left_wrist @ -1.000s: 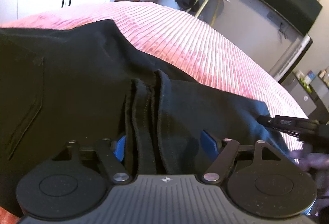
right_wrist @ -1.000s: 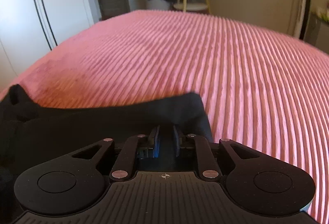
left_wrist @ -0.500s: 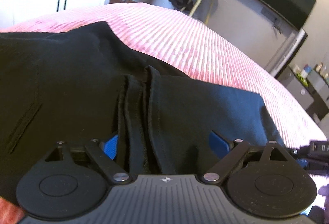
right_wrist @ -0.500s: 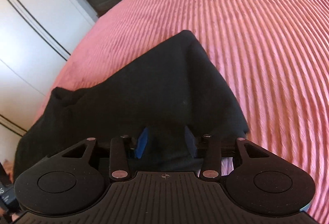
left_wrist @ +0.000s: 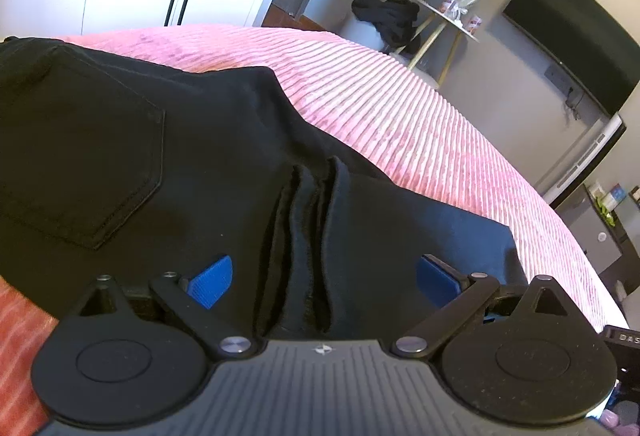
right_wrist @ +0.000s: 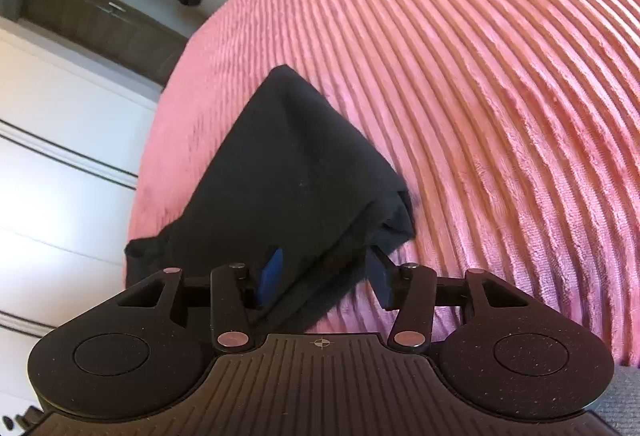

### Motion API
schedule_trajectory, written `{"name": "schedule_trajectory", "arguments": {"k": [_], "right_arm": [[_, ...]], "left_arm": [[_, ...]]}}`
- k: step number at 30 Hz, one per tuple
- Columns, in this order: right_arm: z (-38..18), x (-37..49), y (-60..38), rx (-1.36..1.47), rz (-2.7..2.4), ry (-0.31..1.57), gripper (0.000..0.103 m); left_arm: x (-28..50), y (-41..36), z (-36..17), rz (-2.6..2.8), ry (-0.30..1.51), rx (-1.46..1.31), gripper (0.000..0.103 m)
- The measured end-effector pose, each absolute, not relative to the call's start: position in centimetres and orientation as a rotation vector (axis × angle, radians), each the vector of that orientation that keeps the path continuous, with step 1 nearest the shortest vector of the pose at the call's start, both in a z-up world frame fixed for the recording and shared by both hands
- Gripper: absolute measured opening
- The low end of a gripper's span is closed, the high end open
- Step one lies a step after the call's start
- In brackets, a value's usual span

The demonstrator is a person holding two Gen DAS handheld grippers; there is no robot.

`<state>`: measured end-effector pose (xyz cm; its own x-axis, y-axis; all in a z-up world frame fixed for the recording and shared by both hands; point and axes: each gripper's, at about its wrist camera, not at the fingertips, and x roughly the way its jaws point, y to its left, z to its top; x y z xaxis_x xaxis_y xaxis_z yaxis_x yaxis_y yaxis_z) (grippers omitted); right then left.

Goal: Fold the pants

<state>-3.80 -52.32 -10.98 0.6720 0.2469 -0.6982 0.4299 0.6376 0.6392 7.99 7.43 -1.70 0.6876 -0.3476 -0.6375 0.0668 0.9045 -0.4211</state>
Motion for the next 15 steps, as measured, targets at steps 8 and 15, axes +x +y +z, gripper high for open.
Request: {"name": "schedule_trajectory", "arguments": {"k": [8,15], "right_arm": [[-12.0,-2.9,-52.7,0.999,-0.179,0.849,0.048],[-12.9,-1.7,-52.4,1.043,-0.23,0.787,0.025]], "left_arm": [[8.4,7.0,-1.3,-0.231,0.804,-0.375,0.099],[9.0,7.5,-1.8,-0.199,0.818,-0.4,0.099]]}}
